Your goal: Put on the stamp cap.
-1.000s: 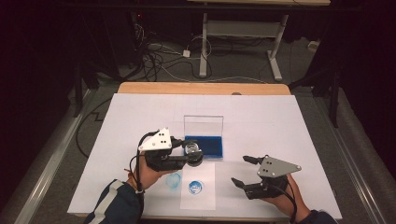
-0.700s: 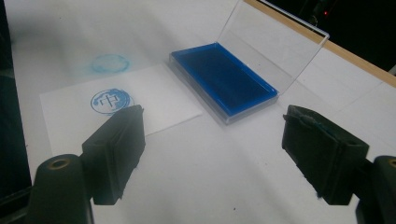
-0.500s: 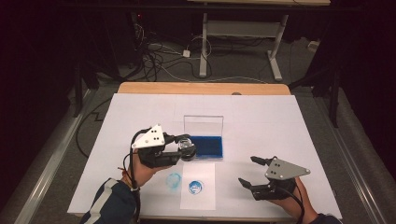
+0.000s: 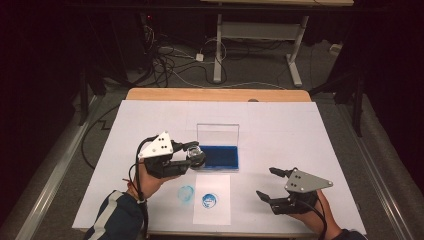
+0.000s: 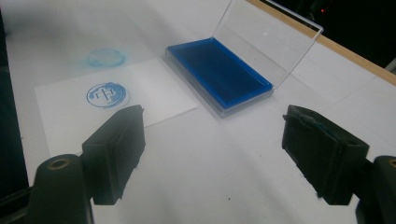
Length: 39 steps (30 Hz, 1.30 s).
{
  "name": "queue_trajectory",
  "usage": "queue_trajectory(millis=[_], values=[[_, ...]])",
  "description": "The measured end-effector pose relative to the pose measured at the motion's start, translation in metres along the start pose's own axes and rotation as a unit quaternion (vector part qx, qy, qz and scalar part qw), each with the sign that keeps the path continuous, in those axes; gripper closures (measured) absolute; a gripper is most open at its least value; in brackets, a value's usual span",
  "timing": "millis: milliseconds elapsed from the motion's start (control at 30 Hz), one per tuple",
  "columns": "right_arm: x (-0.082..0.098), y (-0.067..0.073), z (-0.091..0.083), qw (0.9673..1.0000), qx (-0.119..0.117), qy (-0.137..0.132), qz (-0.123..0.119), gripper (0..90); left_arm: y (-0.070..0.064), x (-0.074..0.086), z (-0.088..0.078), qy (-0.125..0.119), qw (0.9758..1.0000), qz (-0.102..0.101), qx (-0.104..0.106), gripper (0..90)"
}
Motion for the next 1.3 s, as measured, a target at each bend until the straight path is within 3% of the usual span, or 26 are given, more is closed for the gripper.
queue_trajectory(millis=[600, 1133, 1300], values=[[0.003, 0.002, 0.0, 1.0, 0.0, 0.009, -0.003, 21.3, 0.023, 0.014, -0.002, 0.008, 0.9993, -0.015, -0.032, 54.4], [0.004, 0.003, 0.0, 0.9999, -0.001, 0.015, -0.006, 21.4, 0.043, 0.032, 0.006, 0.036, 0.9975, -0.021, -0.056, 54.3], [0.005, 0.003, 0.002, 0.9998, -0.004, 0.02, -0.005, 21.5, 0.048, 0.039, 0.016, 0.051, 0.9967, -0.024, -0.059, 54.3]])
Point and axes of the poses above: each handheld gripper's, and its own axes: z roughly forward along the jaws, x roughly out of its underside, y roughly to its left, the point moved 2 cm from there along z, roughly forward along the jaws, and after that the axes turned 14 degrees about -x, right-handed, at the moved point
